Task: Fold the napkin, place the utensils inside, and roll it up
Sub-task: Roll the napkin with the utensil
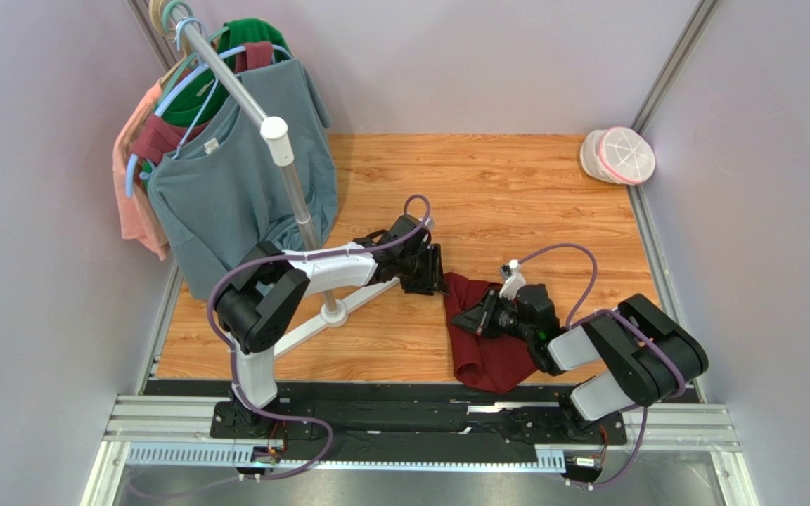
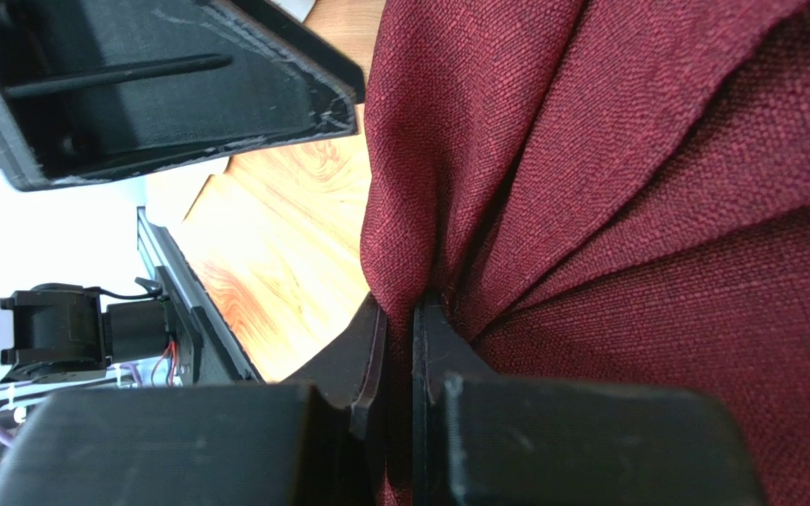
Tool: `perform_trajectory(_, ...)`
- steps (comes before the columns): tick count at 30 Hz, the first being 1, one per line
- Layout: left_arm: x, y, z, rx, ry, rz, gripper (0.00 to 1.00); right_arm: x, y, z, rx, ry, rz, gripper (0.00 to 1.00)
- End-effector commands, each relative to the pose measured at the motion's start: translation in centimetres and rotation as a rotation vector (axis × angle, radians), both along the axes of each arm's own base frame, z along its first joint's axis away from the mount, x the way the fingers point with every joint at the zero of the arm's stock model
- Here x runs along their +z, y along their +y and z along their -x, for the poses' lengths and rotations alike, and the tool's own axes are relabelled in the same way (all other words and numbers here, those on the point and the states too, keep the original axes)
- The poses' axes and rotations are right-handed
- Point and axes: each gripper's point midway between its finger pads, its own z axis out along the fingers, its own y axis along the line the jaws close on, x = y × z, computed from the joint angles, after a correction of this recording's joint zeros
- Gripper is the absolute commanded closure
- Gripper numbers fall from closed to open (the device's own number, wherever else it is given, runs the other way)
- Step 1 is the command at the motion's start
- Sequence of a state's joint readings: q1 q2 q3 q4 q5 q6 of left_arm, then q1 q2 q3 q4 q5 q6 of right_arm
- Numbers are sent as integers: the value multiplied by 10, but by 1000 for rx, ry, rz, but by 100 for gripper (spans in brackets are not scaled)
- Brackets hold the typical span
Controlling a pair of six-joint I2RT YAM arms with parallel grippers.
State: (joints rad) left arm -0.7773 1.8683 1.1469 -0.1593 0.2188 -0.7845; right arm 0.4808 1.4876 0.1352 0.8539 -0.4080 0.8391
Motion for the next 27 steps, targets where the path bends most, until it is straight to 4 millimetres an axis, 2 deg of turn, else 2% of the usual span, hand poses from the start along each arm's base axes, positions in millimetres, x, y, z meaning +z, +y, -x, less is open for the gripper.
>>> perform_trajectory(1, 5, -17, -7, -2, -25, 62, 51, -7, -4, 1, -10, 9, -1, 100)
perform_trajectory(2, -2, -17, -6, -6, -12, 49, 51, -8, -4, 1, -11, 11, -1, 100)
perform_trajectory(7, 2, -32, -3, -43, -21, 65, 50, -10, -5, 0, -13, 13, 9, 100)
perform_trajectory(14, -9, -43, 2, -60, 2, 68, 50, -12, -6, 0, -8, 13, 28, 100)
perform_trajectory(19, -4, -49, 1, -45, -2, 108, 50, -12, -6, 0, -6, 12, 32, 100)
perform_trajectory(21, -3, -47, 3, -27, 3, 114, 47, -11, -6, 0, -6, 12, 29, 100)
perform_trajectory(22, 6, -49, -2, -17, -25, 140, 46, -11, -5, 1, -1, 11, 28, 100)
perform_trajectory(24, 5, -46, 0, 5, -18, 147, 43, -10, -5, 0, -3, 9, 26, 100)
perform_trajectory(25, 13, -48, -2, 16, -39, 173, 41, -10, -5, 0, -2, 9, 26, 100)
perform_trajectory(27, 11, -44, -1, 43, -29, 184, 39, -8, -5, -1, -2, 5, 23, 100)
